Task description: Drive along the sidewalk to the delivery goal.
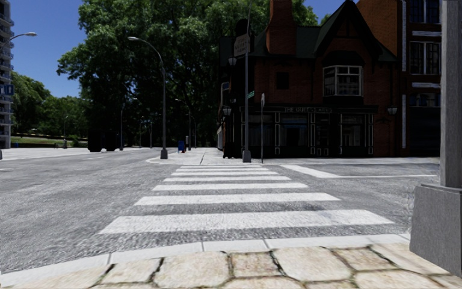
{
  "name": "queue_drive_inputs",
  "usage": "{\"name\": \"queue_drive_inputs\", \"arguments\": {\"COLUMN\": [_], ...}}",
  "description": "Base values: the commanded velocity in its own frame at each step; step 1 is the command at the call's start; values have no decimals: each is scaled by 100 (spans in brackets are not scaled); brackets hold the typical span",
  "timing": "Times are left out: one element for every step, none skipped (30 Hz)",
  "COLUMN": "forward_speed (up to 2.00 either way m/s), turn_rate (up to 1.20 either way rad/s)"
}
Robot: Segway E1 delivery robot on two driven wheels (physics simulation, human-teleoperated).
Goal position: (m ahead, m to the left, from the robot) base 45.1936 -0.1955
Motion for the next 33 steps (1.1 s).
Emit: {"name": "queue_drive_inputs", "arguments": {"forward_speed": [200,200,200,200,200,200,200,200,200,200,200,200,200,200,200,200,200,200,200,200,200,200,200,200,200,200,200,200,200,200,200,200,200], "turn_rate": [0,0,0,0,0,0,0,0,0,0,0,0,13,25,25,35,39,40,40,40,29,6,0,0,0,0,0,0,0,0,0,0,0]}}
